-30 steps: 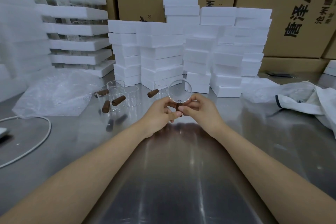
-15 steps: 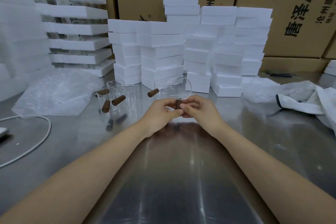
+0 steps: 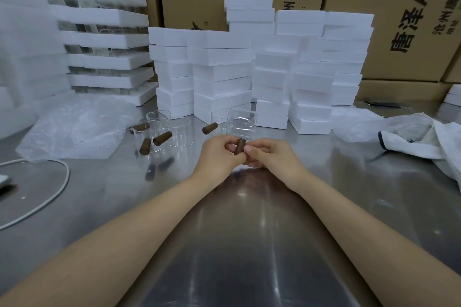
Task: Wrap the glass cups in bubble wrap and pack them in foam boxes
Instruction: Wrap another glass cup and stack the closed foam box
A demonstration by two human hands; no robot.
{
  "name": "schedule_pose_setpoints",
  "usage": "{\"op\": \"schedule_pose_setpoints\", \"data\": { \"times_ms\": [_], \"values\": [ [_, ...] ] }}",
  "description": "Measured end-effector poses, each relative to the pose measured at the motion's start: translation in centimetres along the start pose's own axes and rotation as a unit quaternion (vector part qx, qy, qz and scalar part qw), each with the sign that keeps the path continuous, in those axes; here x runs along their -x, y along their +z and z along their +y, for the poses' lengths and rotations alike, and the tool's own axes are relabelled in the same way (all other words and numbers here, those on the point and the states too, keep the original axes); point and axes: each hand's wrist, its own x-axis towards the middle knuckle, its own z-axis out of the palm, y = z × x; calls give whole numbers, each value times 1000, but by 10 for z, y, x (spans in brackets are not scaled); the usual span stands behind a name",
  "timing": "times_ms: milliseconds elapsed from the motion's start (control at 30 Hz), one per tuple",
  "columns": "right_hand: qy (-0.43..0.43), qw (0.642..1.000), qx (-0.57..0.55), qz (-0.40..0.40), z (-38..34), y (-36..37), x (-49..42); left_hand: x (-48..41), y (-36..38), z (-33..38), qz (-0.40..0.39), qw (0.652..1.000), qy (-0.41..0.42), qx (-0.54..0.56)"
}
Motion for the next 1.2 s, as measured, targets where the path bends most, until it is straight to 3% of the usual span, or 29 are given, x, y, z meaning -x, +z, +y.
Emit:
{"op": "schedule_pose_setpoints", "data": {
  "times_ms": [467, 733, 1200],
  "values": [
    [21, 1000, -15, 18, -4, 5, 3, 5, 5, 10, 16, 998, -42, 41],
    [47, 999, -9, 25, -8, 14, 4, 10, 11, 12, 84, 996, -8, 16],
    [44, 999, -1, -28, -9, 13, 6, 9, 16, 9, 67, 997, 18, 37]
  ]
}}
